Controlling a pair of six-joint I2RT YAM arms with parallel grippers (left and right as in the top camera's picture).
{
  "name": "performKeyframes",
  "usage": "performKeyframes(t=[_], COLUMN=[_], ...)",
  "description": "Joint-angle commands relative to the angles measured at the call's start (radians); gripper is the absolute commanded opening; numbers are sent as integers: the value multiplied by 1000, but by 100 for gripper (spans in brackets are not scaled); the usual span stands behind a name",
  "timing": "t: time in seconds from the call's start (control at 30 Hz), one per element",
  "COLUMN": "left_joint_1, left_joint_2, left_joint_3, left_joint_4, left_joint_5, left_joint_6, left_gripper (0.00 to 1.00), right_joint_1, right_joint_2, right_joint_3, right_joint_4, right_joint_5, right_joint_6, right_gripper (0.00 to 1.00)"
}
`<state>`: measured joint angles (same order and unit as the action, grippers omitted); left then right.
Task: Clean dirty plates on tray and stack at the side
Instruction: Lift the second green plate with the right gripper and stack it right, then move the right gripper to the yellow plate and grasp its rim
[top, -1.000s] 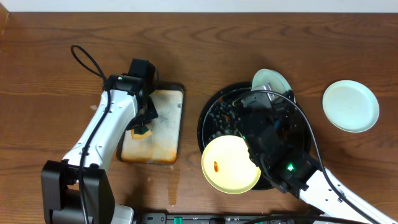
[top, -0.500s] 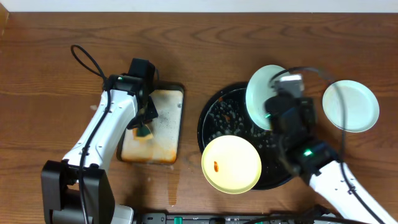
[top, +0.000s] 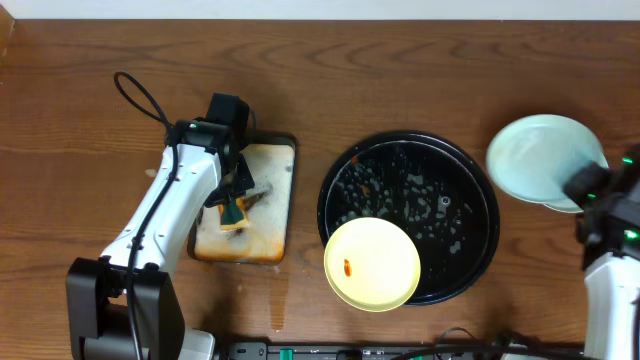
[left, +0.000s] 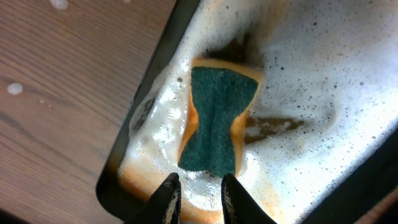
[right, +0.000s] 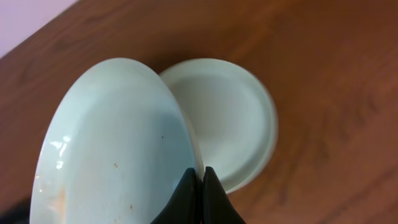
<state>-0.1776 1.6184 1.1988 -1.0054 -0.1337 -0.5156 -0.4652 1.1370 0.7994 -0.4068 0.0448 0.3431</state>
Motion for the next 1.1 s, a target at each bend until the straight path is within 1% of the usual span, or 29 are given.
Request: performKeyframes(t=[0.0, 0.13, 0.33, 0.37, 0.4, 0.43, 0.47, 0.57, 0.63, 0.7, 0.73, 0.8, 0.83, 0.87, 0.9, 0.93, 0.97, 1.07], left_joint_1=[4, 4, 4, 4, 4, 4, 4, 4, 4, 4, 4, 4, 4, 4, 4, 4, 4, 4], left_joint_2=[-19, -19, -19, -19, -19, -19, -19, -19, -19, -19, -19, -19, -19, -19, -20, -20, -20, -19], left_joint_3=[-4, -4, -4, -4, -4, -4, -4, -4, -4, -4, -4, -4, -3, -3, -2, -2, -2, -2], left_joint_4=[-2, -2, -2, -2, -3, -5, -7, -18, -18, -17, -16, -13, -9, -5, -2, -2, -2, -2], left_joint_5=[-4, -4, -4, -4, -4, -4, -4, -4, -5, -4, -4, -4, 20, 50, 108, 128, 138, 146], left_joint_6=[10, 11, 11, 11, 11, 11, 11, 15, 26, 26, 26, 26, 45, 71, 117, 133, 143, 153], left_gripper=[24, 25, 25, 26, 25, 26, 26, 26, 26, 26, 26, 26, 26, 26, 26, 26, 27, 31], right_joint_1=[-129, -189, -195, -195, -195, -195, -195, -194, -191, -178, -164, -122, -54, -3, 105, 153, 211, 387], right_joint_2=[75, 180, 321, 333, 340, 341, 338, 308, 277, 239, 219, 185, 159, 146, 137, 137, 139, 150], right_joint_3=[21, 21, 21, 21, 21, 21, 21, 21, 21, 21, 21, 21, 21, 21, 21, 21, 20, 11], right_joint_4=[8, 66, 212, 230, 244, 254, 261, 280, 277, 256, 230, 153, 52, -20, -150, -200, -256, -375], right_joint_5=[-114, -114, -106, -106, -106, -112, -124, -228, -350, -538, -631, -755, -801, -801, -769, -740, -695, -527], right_joint_6=[114, 132, 135, 135, 135, 134, 134, 134, 135, 132, 124, 96, 13, -46, -147, -175, -198, -207], right_gripper=[1, 1, 1, 2, 10, 20, 23, 25, 32, 41, 43, 47, 48, 49, 50, 51, 52, 55])
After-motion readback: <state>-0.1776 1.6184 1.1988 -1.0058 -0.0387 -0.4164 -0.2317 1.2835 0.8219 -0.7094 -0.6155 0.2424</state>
